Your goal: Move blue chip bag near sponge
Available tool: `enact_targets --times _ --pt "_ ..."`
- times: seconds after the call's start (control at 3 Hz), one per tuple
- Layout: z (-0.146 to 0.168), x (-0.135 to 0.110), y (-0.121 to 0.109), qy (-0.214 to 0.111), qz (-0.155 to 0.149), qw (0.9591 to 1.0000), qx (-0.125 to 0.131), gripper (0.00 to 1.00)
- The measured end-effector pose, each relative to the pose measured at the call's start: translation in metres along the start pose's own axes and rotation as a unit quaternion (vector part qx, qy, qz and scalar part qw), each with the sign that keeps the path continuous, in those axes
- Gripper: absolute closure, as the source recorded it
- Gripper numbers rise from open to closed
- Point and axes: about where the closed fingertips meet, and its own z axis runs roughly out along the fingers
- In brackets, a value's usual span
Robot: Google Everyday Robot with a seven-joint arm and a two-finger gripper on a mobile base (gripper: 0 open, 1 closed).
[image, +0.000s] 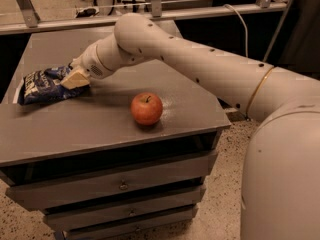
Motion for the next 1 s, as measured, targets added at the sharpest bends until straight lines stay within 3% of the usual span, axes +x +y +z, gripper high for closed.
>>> enact_targets --times 0.33,0.67,1.0 --pt "-0.021 -0.001 -0.018 0.008 -0.016 0.9996 0.023 0.88" --pt "-0.065 -0.004 -0.05 0.019 -0.034 0.9969 0.068 1.0" --pt "-0.121 0.005 -0.084 0.041 -0.042 0.9908 0.122 1.0"
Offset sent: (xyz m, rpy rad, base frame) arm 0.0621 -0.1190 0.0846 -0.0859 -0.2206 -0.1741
